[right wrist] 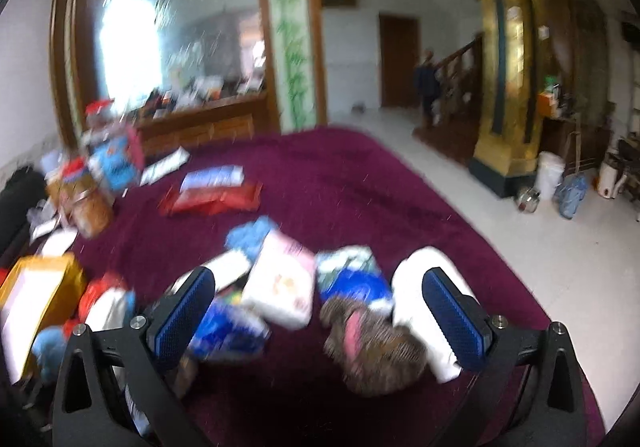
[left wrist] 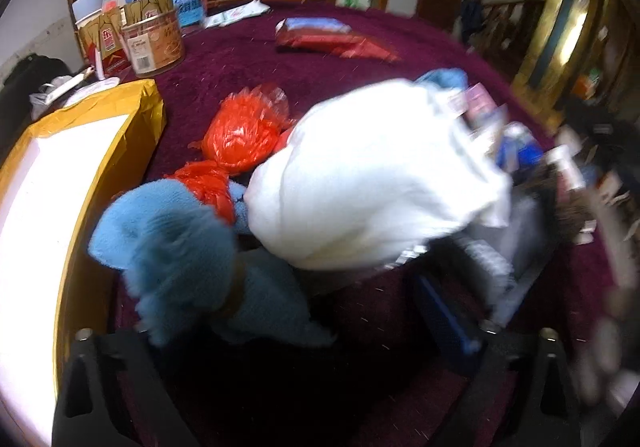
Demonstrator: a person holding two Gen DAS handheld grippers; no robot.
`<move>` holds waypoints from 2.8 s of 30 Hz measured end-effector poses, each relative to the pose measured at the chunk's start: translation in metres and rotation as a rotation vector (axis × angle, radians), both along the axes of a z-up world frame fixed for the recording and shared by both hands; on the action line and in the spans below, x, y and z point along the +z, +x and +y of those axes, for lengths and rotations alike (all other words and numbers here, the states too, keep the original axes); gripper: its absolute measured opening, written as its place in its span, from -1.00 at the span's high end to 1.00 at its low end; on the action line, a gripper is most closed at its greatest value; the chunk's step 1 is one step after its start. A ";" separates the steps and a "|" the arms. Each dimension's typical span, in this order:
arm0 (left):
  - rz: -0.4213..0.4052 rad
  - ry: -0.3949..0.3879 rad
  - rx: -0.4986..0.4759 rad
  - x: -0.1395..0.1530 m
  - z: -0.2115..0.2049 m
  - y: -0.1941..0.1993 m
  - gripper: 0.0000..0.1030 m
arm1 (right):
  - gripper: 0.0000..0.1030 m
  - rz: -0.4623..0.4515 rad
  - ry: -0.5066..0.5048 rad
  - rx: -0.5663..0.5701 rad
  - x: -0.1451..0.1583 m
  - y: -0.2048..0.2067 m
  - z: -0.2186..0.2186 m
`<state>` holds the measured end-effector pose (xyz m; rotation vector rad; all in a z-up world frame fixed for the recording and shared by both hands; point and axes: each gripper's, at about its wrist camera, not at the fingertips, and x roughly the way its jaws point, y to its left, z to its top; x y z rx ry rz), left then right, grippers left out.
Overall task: Organize soft objects
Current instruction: 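Close the left tool on the light blue towel, then lift the light blue towel with the red bag using the left tool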
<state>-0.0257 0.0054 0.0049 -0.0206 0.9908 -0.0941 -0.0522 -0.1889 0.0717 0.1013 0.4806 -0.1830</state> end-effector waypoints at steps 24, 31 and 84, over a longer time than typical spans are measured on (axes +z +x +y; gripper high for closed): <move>-0.206 0.004 -0.094 0.048 0.034 -0.037 -0.99 | -1.00 0.162 0.197 0.083 -0.022 0.016 -0.023; -0.068 -0.103 -0.064 0.026 0.052 -0.019 -0.46 | -1.00 0.165 0.190 0.077 -0.022 0.015 -0.021; -0.175 -0.425 -0.164 0.056 0.113 -0.110 0.24 | -1.00 0.260 0.154 0.460 0.001 -0.031 0.074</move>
